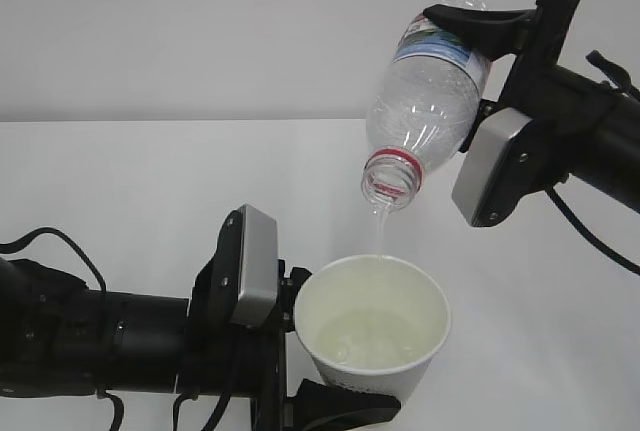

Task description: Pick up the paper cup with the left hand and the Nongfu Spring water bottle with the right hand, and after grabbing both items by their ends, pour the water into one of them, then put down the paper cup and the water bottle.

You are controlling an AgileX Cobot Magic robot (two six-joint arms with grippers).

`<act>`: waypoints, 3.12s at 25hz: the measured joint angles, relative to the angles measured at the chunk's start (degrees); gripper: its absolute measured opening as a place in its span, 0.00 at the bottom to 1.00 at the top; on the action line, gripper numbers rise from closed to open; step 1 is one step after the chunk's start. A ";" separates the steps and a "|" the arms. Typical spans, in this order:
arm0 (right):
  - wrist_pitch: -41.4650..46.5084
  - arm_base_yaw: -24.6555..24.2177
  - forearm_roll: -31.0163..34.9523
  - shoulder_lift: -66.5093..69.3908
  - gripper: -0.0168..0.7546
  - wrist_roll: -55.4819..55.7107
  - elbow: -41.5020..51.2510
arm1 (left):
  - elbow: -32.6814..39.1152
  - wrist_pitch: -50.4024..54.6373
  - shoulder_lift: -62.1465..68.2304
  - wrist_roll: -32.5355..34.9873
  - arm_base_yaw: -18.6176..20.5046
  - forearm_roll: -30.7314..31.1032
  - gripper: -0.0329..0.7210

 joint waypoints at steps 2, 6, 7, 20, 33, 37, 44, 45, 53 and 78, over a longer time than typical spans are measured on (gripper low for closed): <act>0.00 0.00 0.00 0.00 0.65 0.00 0.00 | 0.00 0.00 0.00 0.00 0.00 0.00 0.80; 0.00 0.00 0.00 0.00 0.65 -0.32 0.00 | 0.00 0.00 0.00 0.00 0.00 0.00 0.80; 0.00 0.00 0.00 0.00 0.65 -0.31 0.00 | 0.00 0.00 0.00 0.00 0.00 0.00 0.80; 0.00 0.00 0.00 0.00 0.65 -1.28 0.00 | 0.00 0.00 0.00 0.00 0.00 0.00 0.80; 0.00 0.00 0.00 0.00 0.65 -1.40 0.00 | 0.00 0.00 0.00 0.00 0.00 -0.09 0.80; 0.00 0.00 0.00 0.00 0.65 -1.42 0.00 | 0.00 0.00 0.00 0.00 0.00 -0.09 0.80; 0.00 0.00 0.00 0.00 0.65 -1.52 0.00 | 0.00 0.00 0.00 0.00 0.00 -0.09 0.80; 0.00 0.00 0.00 0.00 0.65 -1.52 0.00 | 0.00 0.00 0.00 0.00 0.00 -0.09 0.80; 0.00 0.00 0.00 0.00 0.65 -1.52 0.00 | 0.00 0.00 0.00 0.00 0.00 -0.09 0.80; -0.02 0.00 0.00 0.00 0.65 -1.52 0.00 | 0.00 -0.25 0.00 0.00 0.00 0.10 0.80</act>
